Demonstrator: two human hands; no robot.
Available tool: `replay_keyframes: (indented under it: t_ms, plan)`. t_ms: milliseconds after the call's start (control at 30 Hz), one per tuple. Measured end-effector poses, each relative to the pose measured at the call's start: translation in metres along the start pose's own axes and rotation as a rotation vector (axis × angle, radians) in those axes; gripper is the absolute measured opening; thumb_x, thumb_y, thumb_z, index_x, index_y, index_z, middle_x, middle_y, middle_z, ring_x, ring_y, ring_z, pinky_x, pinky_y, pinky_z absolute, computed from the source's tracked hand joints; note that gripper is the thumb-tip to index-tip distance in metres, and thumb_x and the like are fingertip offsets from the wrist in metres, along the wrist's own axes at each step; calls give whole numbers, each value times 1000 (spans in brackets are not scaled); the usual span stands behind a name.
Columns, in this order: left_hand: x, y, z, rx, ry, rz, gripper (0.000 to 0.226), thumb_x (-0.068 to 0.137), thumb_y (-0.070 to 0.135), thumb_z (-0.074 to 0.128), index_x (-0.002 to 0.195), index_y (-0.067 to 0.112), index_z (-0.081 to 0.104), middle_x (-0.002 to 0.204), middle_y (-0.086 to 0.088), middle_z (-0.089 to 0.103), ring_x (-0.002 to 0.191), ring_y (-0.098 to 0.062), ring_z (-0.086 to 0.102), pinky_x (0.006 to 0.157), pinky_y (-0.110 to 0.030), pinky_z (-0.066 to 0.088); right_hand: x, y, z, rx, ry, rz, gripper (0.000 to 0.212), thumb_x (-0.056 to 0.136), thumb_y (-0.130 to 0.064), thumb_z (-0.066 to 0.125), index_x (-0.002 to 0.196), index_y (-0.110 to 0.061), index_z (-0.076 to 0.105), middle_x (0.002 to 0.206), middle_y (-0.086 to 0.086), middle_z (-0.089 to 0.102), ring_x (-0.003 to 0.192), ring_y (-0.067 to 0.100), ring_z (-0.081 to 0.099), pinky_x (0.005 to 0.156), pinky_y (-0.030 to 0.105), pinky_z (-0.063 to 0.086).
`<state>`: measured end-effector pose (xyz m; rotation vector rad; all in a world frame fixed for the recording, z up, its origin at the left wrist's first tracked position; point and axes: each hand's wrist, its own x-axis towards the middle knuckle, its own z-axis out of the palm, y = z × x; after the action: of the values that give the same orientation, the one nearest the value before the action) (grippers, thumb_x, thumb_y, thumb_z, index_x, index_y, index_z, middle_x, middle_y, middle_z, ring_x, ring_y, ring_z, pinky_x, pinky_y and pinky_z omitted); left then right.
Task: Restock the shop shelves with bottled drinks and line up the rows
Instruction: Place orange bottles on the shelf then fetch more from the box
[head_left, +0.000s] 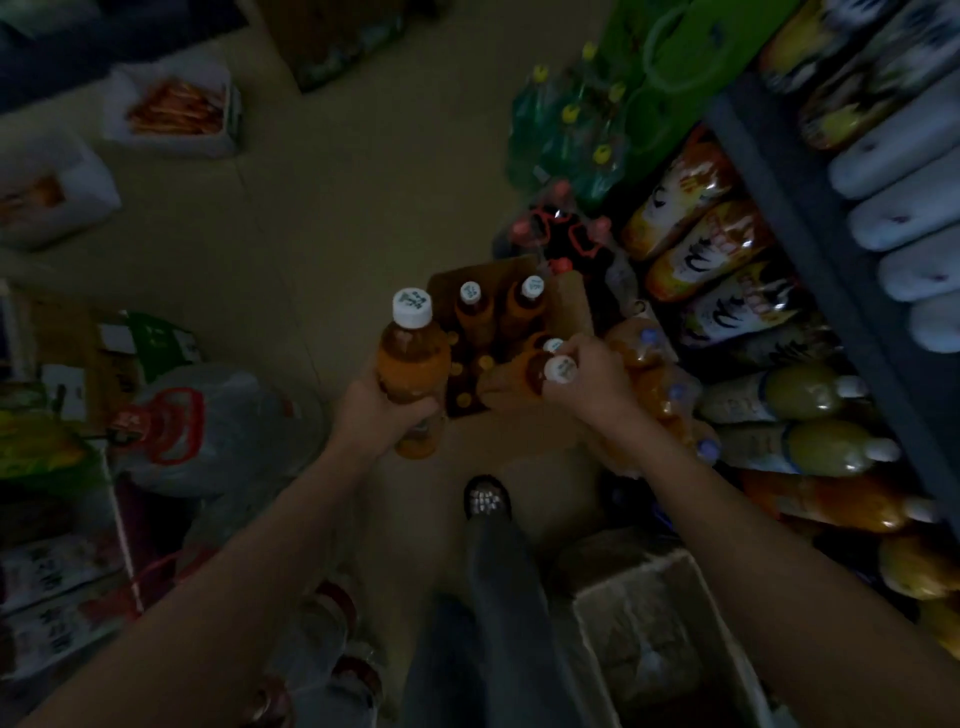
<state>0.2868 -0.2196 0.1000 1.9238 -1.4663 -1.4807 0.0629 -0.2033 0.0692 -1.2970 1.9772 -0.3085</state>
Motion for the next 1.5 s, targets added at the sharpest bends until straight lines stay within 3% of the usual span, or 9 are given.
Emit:
replay_keyframes:
  t_ms: [233,400,567,700,900,1200,1333,1433,1500]
  plan:
    - [-129,77,4,-28,-42,249,58,76,2,70,128,4,45,123,-11,55,109,-21,51,82,-26,37,-168,-44,-141,-37,355,-261,23,73,-9,70,94,-1,65,96,15,61,90,25,57,67,23,32]
    - [-226,146,1,-21,-73,393,56,75,13,73,126,13,49,125,-9,57,116,-26,52,94,-36,43,-308,-58,-247,-64,593,-261,31,78,-26,72,101,-7,65,100,12,59,92,21,53,71,27,35]
    - [-316,220,17,-37,-142,509,50,77,17,72,123,12,52,123,-7,57,114,-26,52,98,-40,43,-424,-57,-320,162,925,-223,25,84,-30,67,96,-9,62,90,4,54,87,16,51,68,22,36]
    - [-375,271,50,15,-229,658,48,78,15,72,122,8,53,121,-9,58,114,-26,53,93,-35,42,-497,-38,-362,424,1218,-173,29,84,-32,66,95,-6,61,98,14,61,90,19,56,84,40,47]
    - [-456,318,117,92,-362,801,45,77,15,72,118,5,55,115,-12,61,111,-29,55,84,-30,42,-588,9,-418,584,1560,-111,28,84,-38,63,95,-13,58,101,16,57,94,26,56,89,45,47]
    - [-564,352,259,128,-548,931,44,72,20,77,112,12,58,113,-8,64,108,-25,58,93,-39,47,-712,132,-479,519,1840,-19,36,90,-33,57,110,-4,51,105,3,42,96,12,45,88,27,40]
    - [-613,374,322,137,-574,977,47,74,21,77,115,15,56,111,-4,63,107,-21,56,85,-30,46,-746,197,-508,356,1899,-38,34,91,-28,57,110,0,49,104,3,38,94,10,42,82,21,36]
    - [-646,395,365,96,-574,1010,43,72,16,77,111,17,58,105,-1,62,105,-19,56,82,-24,41,-756,240,-532,283,1916,-50,29,92,-27,57,105,-3,48,104,4,37,94,14,42,84,33,41]
    - [-663,411,390,57,-607,1021,42,72,14,77,109,20,57,101,3,60,104,-17,56,83,-24,41,-756,263,-544,241,1892,-50,29,91,-24,58,105,-1,48,106,9,41,97,19,45,85,30,40]
